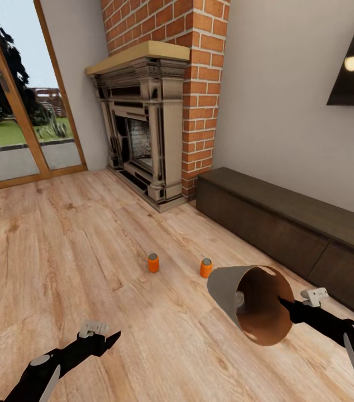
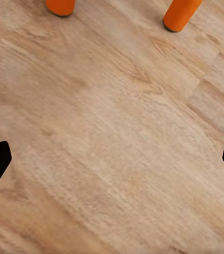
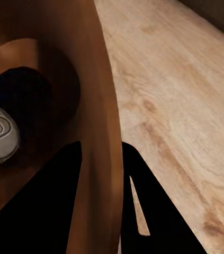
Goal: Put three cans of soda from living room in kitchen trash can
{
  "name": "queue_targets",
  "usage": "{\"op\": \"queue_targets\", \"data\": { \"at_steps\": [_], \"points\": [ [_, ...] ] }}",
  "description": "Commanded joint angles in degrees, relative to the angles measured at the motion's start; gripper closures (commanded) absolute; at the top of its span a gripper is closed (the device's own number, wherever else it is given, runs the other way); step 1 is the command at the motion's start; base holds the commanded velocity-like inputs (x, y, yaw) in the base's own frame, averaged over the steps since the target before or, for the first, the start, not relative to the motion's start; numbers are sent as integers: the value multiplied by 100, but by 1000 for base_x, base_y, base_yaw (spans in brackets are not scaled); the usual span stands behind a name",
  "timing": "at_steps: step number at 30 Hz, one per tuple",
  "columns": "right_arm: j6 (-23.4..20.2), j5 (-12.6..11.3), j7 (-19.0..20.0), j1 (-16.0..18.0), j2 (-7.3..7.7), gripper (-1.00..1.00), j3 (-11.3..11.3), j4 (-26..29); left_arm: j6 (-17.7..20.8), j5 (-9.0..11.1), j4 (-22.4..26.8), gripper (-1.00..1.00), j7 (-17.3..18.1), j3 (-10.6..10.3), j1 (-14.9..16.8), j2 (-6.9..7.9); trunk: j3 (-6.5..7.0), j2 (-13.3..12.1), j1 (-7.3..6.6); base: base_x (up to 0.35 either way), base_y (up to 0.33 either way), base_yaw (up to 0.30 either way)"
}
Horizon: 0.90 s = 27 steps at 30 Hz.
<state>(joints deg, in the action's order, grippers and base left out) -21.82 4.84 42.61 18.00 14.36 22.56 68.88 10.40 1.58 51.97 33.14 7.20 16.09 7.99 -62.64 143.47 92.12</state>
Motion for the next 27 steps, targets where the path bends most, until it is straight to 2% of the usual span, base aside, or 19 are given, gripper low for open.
{"op": "queue_targets", "data": {
  "at_steps": [1, 27],
  "points": [
    [20, 35, 11, 1, 0, 100, 4, -4, -1, -6, 0, -100, -2, 1, -1, 0, 0, 0, 0, 0, 0, 0],
    [20, 35, 11, 2, -18, 100, 3, -6, -72, -71, -2, -100, -61, -8, -1, -6, 0, 0, 0, 0, 0, 0]
  ]
}}
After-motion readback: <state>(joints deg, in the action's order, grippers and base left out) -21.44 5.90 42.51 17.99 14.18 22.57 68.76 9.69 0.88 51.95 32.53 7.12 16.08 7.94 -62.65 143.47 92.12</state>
